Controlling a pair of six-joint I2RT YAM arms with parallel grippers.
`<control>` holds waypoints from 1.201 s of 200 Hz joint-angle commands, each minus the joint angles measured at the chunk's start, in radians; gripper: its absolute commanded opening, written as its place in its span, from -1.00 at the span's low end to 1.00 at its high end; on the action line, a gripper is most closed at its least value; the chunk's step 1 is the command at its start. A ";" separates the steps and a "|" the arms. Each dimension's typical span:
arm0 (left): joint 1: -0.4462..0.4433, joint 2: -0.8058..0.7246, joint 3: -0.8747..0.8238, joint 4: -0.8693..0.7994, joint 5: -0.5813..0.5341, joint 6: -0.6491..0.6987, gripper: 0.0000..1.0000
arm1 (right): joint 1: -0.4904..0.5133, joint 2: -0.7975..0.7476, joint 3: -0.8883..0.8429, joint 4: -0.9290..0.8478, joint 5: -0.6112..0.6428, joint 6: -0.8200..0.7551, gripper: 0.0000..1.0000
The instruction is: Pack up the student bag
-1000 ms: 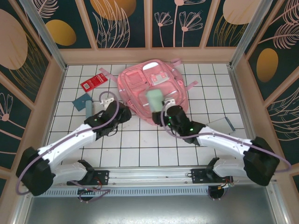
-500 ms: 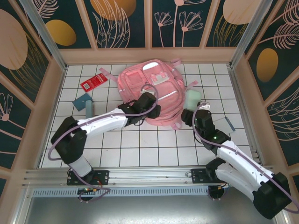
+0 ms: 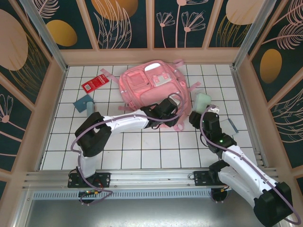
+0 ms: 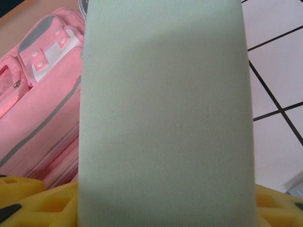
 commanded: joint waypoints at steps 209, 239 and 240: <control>-0.001 -0.189 0.284 -0.007 -0.307 -0.083 -1.00 | 0.009 0.186 0.029 0.293 -0.363 0.084 0.08; 0.000 -0.155 0.363 -0.018 -0.285 -0.087 -1.00 | 0.040 0.341 0.076 0.372 -0.327 0.189 0.07; 0.000 -0.154 0.366 -0.018 -0.284 -0.088 -1.00 | 0.043 0.346 0.078 0.374 -0.323 0.191 0.07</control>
